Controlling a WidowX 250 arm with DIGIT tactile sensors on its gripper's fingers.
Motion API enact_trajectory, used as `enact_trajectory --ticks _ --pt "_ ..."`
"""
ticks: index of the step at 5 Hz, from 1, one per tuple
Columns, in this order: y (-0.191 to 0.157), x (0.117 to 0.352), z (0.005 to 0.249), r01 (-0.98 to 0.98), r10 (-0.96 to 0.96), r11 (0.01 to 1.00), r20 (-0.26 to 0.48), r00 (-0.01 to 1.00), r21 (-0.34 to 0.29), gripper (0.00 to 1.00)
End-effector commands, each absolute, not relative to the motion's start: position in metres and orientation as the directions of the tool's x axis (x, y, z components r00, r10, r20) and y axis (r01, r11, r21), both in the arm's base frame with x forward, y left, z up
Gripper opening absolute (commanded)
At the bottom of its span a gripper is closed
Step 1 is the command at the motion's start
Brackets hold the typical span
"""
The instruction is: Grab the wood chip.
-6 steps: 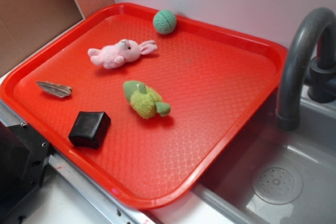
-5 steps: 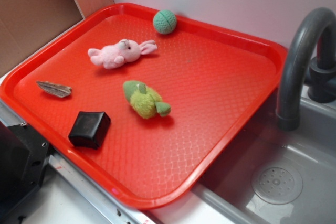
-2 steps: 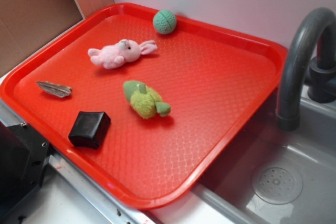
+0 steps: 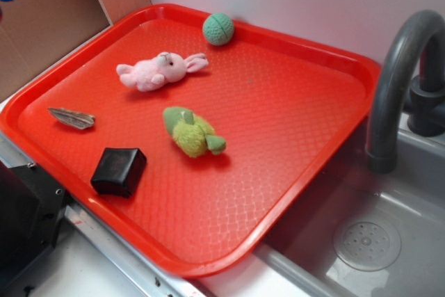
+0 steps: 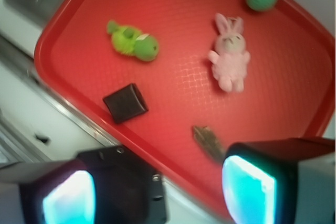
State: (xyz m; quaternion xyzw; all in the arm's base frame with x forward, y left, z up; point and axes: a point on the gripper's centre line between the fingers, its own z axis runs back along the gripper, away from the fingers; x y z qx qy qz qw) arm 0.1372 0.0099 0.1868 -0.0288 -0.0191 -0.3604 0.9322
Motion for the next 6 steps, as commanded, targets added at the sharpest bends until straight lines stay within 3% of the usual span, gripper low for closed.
enact_trajectory --ticks 1,4,6 --pt "0.017 0.147 0.153 0.825 -0.824 0.562 -0.046 0.565 0.06 1.0" --pt "0.041 0.143 0.095 0.903 -0.886 0.431 -0.19 0.424 0.006 1.0" --pt "0.059 0.139 0.064 0.908 -0.869 0.419 -0.3 0.393 -0.024 1.0"
